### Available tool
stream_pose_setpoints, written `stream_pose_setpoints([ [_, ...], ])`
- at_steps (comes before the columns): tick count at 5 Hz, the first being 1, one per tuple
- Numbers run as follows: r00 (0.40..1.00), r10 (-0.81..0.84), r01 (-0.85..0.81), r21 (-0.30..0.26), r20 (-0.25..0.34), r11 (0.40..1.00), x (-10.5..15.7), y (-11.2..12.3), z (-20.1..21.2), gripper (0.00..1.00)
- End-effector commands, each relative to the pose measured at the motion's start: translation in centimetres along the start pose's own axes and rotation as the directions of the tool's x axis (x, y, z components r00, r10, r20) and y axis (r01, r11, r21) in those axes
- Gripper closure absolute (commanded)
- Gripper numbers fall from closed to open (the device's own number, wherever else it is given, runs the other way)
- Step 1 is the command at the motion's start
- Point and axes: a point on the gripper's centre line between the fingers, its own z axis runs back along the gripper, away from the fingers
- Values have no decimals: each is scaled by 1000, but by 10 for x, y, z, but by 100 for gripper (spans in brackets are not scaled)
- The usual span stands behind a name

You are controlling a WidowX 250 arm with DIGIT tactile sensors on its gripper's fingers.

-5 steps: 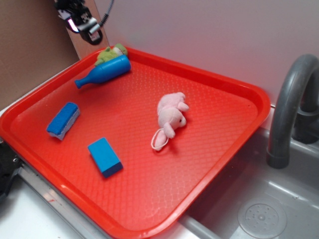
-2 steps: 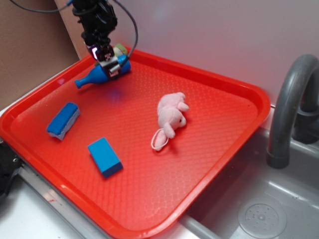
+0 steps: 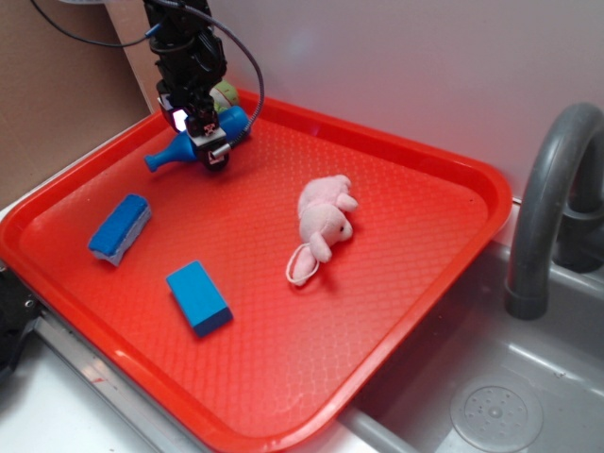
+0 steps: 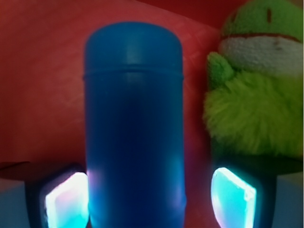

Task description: Grab the blue bottle.

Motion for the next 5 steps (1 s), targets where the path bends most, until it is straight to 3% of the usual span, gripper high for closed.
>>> stream_pose_setpoints([
  [1,1000,11,-11,9,14,1000,8,-8,6,100],
  [2,997,74,-74,20,-25,997,-4,-14,34,100],
  [3,986,164,-164,-68,-14,984,-24,-32,87,100],
  [5,976,211,-203,-141,46,969,-61,-52,177,100],
])
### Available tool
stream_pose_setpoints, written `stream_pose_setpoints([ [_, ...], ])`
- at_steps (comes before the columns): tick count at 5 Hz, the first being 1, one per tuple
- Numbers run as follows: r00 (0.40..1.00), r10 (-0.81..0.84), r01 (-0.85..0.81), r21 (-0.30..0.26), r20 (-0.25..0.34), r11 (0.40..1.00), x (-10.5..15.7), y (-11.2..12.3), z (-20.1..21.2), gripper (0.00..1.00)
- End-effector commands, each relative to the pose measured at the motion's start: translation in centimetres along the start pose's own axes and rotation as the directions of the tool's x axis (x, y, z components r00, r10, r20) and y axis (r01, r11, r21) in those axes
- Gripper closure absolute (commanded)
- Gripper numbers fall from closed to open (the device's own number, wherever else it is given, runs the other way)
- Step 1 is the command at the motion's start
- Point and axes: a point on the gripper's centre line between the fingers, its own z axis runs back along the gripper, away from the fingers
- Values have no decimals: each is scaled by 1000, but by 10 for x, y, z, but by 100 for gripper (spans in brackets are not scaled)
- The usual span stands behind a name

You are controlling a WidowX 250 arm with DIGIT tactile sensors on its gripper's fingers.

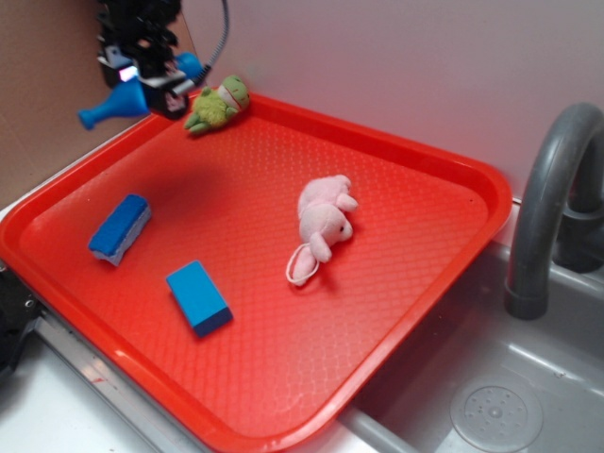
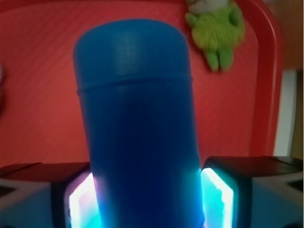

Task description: Grab the blue bottle.

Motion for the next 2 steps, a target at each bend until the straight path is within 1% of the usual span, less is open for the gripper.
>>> stream_pose_setpoints([
  [1,989,-20,29,-57,146,998,-23,-28,76,100],
  [2,983,-42,63,-117,179,991,-23,-34,81,100],
])
